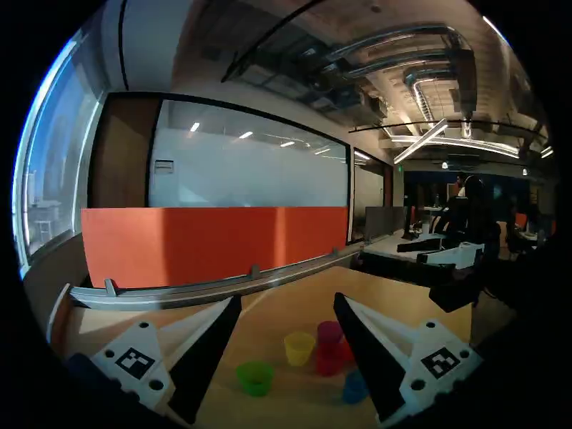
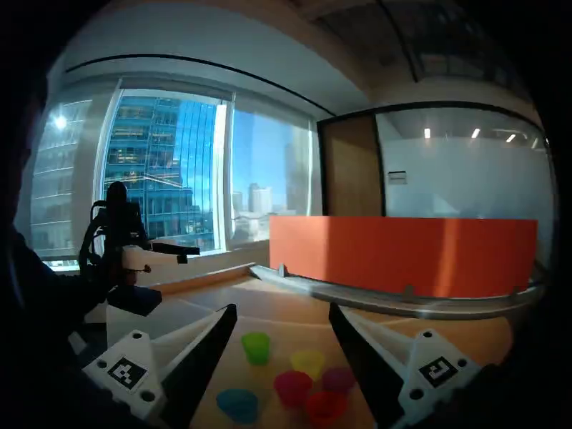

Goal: Pour water

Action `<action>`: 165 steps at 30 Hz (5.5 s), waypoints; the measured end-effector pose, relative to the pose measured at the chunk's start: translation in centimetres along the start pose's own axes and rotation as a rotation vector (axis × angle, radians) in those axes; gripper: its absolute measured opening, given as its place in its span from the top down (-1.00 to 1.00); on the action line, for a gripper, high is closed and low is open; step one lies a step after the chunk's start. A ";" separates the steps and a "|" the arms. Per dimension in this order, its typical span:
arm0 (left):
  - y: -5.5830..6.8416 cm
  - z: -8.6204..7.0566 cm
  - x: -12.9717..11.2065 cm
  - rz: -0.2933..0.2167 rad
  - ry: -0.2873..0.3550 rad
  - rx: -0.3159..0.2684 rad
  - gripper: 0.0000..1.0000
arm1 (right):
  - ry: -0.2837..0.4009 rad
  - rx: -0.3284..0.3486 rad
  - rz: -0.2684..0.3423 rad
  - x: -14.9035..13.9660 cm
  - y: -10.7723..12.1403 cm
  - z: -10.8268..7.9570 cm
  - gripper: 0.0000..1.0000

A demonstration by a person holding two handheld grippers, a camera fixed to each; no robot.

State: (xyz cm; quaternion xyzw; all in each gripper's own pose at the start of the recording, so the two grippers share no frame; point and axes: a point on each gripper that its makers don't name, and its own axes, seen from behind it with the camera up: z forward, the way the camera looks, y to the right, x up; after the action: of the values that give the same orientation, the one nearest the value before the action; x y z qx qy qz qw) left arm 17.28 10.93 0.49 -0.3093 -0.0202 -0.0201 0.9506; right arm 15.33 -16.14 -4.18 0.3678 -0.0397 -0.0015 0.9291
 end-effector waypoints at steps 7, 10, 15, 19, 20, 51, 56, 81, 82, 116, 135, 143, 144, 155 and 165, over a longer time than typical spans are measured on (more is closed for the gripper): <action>0.3 0.0 -1.2 0.026 -0.038 -0.032 -0.92 | -0.062 0.053 -0.037 -1.8 -0.9 0.4 -0.99; 0.4 -0.1 -1.9 0.037 -0.055 -0.046 -0.92 | -0.091 0.083 -0.040 -2.8 -1.5 0.2 -0.99; 0.4 -0.2 -3.0 0.054 -0.081 -0.056 -0.92 | -0.138 0.136 -0.032 -4.3 -2.4 -0.2 -0.99; 0.6 -0.3 -3.6 0.055 -0.098 -0.069 -0.92 | -0.163 0.159 -0.044 -5.0 -2.8 -0.5 -0.99; 0.6 -0.3 -3.8 0.054 -0.103 -0.073 -0.92 | -0.168 0.163 -0.049 -5.1 -2.9 -0.6 -0.99; -2.6 1.9 -13.3 0.062 -0.322 -0.055 -0.92 | -0.393 0.248 -0.122 -14.5 -4.3 0.1 -0.99; -3.0 2.4 -14.9 0.067 -0.356 -0.055 -0.92 | -0.427 0.264 -0.123 -16.0 -4.7 0.6 -0.99; -4.8 4.2 -23.2 0.075 -0.522 -0.053 -0.92 | -0.596 0.317 -0.113 -24.7 -6.0 2.3 -1.00; -4.9 4.3 -23.4 0.074 -0.526 -0.055 -0.92 | -0.601 0.315 -0.111 -24.9 -6.0 2.4 -1.00; -5.9 9.8 -27.8 0.066 -0.622 -0.063 -0.92 | -0.633 0.327 -0.105 -28.9 -7.7 6.0 -1.00; -5.6 11.2 -28.5 0.087 -0.621 -0.067 -0.85 | -0.622 0.320 -0.107 -29.2 -7.8 6.7 -0.83; -5.9 11.3 -28.6 0.090 -0.614 -0.047 -0.69 | -0.616 0.318 -0.109 -29.2 -7.8 6.6 -0.75; -5.9 11.3 -28.6 0.088 -0.613 -0.046 -0.69 | -0.615 0.318 -0.110 -29.2 -7.8 6.5 -0.74; -5.2 10.8 -26.3 0.072 -0.560 -0.062 -0.69 | -0.590 0.297 -0.099 -27.7 -7.7 6.0 -0.74; -3.9 9.5 -21.4 0.031 -0.452 -0.067 -0.69 | -0.535 0.249 -0.082 -24.5 -6.9 5.7 -0.74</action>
State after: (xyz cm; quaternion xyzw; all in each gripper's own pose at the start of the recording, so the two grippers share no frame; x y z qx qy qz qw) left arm -4.49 13.95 9.33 -0.3375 -0.2270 0.0638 0.9113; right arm -9.37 -24.25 -6.52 0.4666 -0.2681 -0.1309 0.8327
